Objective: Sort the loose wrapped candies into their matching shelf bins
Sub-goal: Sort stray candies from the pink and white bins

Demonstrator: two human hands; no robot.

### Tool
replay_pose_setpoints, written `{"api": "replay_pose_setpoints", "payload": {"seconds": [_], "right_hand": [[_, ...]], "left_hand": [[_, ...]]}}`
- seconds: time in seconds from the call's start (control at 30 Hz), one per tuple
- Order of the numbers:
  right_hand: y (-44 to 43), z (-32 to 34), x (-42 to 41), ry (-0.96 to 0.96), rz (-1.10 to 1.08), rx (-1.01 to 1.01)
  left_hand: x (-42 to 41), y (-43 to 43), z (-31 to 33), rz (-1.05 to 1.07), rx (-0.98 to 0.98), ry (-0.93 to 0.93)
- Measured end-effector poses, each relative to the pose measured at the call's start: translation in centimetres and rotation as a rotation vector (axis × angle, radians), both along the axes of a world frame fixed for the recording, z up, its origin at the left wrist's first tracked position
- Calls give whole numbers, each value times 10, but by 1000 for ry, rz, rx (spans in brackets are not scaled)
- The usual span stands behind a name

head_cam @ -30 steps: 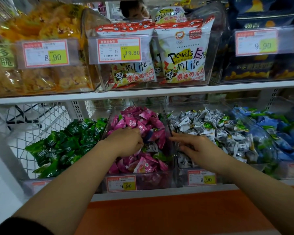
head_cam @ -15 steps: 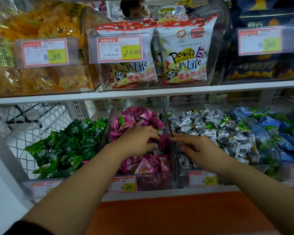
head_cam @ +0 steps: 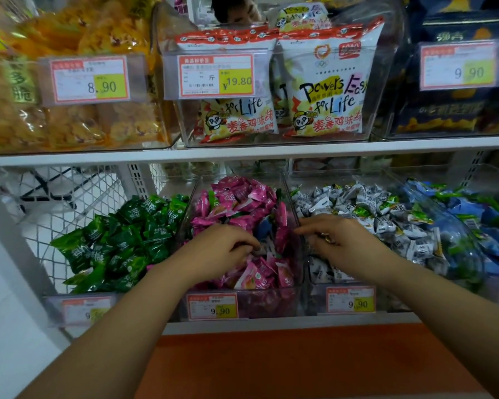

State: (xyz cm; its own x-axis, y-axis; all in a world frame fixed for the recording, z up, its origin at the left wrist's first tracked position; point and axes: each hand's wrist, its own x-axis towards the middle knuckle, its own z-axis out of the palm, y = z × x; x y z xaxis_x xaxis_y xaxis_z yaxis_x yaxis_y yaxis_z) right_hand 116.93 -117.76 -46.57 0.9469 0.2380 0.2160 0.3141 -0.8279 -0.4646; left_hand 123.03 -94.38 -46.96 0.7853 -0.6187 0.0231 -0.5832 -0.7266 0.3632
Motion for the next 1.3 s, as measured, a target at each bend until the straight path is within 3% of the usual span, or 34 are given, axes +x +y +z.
{"api": "replay_pose_setpoints", "payload": {"seconds": [0.13,0.37,0.5,0.6,0.7,0.8,0.93,1.07,1.17,1.3], "right_hand": [[21,15,15,-72,-4,-54],[58,14,71,-73,-46,-561],[63,12,87,-113,-93,-687],[57,10,88,-161,-87,-567],[48,16,76,-127,-86,-220],[48,28,54,-109,-84,85],[68,41,31,-59,-15,296],[89,44,27,-29,27,490],[86,38,38,46,2,537],[89,21,56,119,63,73]], "left_hand": [[-6,13,3,68,-184,-129],[-5,37,-8,122,-271,-234],[-6,42,-10,106,-302,-242],[-7,44,-10,110,-306,-228],[-8,42,-9,126,-350,-215],[-12,37,-5,161,-526,-128],[-19,27,4,163,-819,124],[-23,24,9,161,-950,133],[-17,39,9,267,-1006,56],[-8,61,8,414,-1033,-1]]}}
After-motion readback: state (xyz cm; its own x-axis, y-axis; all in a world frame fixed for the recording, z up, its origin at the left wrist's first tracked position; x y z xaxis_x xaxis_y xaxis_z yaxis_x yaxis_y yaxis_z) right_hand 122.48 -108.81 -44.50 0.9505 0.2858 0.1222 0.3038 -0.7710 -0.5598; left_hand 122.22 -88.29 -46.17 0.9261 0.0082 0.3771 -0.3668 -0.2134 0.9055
